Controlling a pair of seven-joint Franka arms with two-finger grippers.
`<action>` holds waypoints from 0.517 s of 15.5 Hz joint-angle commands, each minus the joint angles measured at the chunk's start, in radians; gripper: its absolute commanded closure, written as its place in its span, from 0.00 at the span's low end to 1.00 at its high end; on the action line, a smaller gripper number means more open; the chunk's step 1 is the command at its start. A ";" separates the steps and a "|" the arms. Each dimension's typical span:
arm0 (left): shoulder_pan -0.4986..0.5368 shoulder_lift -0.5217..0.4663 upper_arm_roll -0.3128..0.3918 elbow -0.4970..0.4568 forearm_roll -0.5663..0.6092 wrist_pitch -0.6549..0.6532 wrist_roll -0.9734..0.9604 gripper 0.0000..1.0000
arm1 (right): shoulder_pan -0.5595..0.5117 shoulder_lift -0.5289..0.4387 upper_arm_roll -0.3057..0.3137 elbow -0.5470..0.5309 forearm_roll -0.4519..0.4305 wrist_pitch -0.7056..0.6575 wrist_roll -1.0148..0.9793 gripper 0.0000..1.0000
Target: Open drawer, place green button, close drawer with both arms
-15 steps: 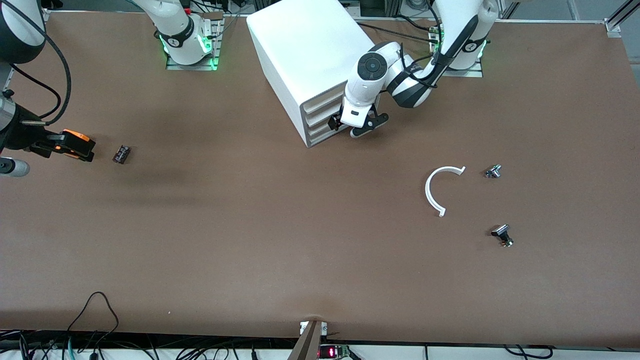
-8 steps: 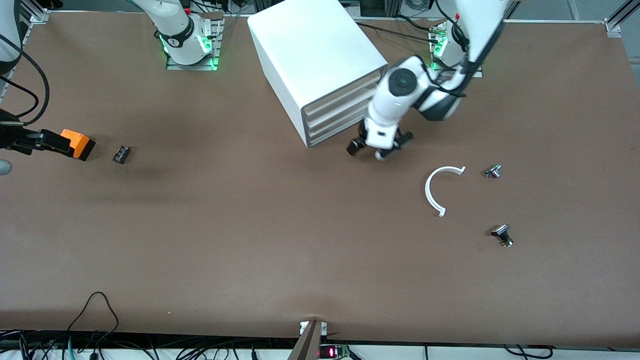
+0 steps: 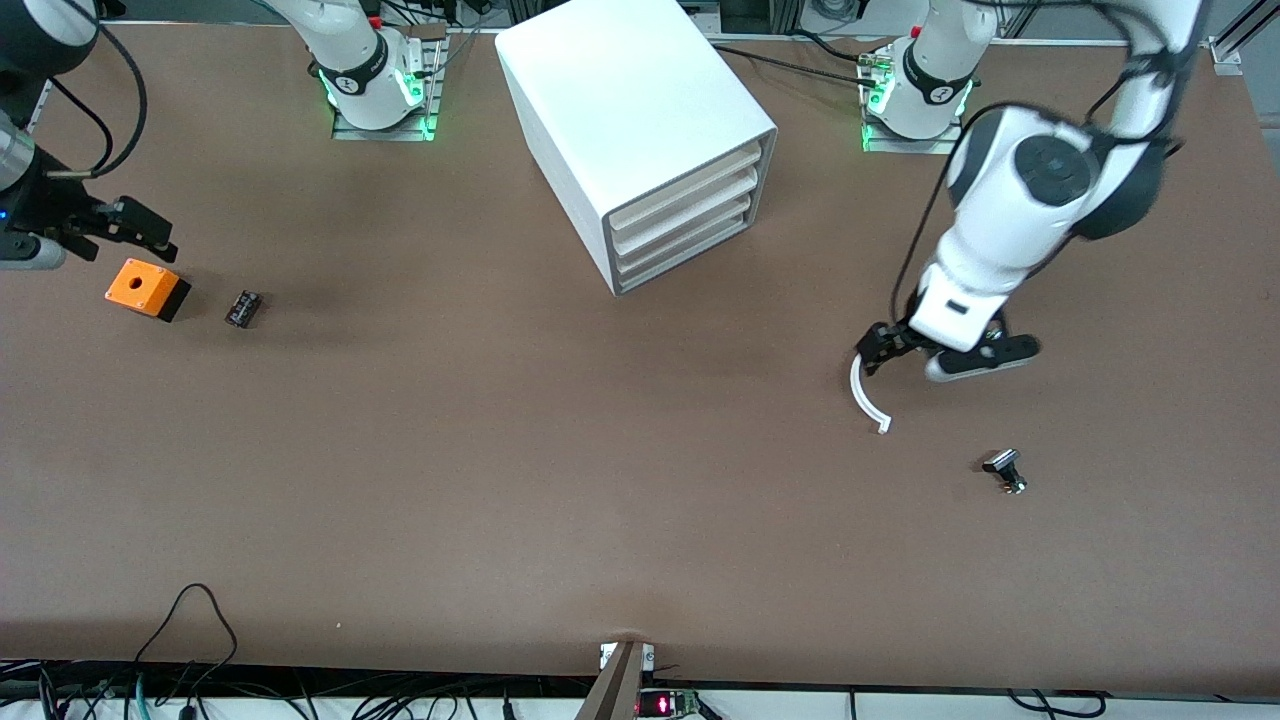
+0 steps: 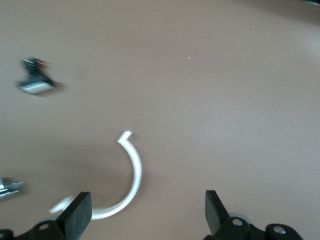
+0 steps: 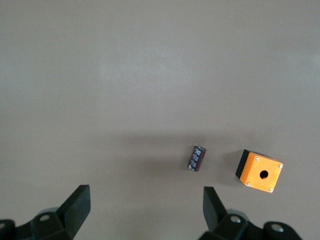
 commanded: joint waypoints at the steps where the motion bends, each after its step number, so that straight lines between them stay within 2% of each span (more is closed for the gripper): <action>1: 0.001 -0.058 0.042 0.208 -0.002 -0.354 0.125 0.00 | 0.006 0.038 0.015 0.077 -0.016 -0.069 0.035 0.00; 2: 0.001 -0.066 0.063 0.258 -0.002 -0.444 0.165 0.00 | 0.008 0.042 0.015 0.094 -0.018 -0.096 0.054 0.00; 4: 0.001 -0.086 0.102 0.298 -0.002 -0.541 0.208 0.00 | 0.008 0.043 0.017 0.096 -0.019 -0.091 0.077 0.00; 8: 0.001 -0.101 0.125 0.304 -0.004 -0.580 0.206 0.00 | 0.009 0.049 0.018 0.094 -0.019 -0.066 0.076 0.00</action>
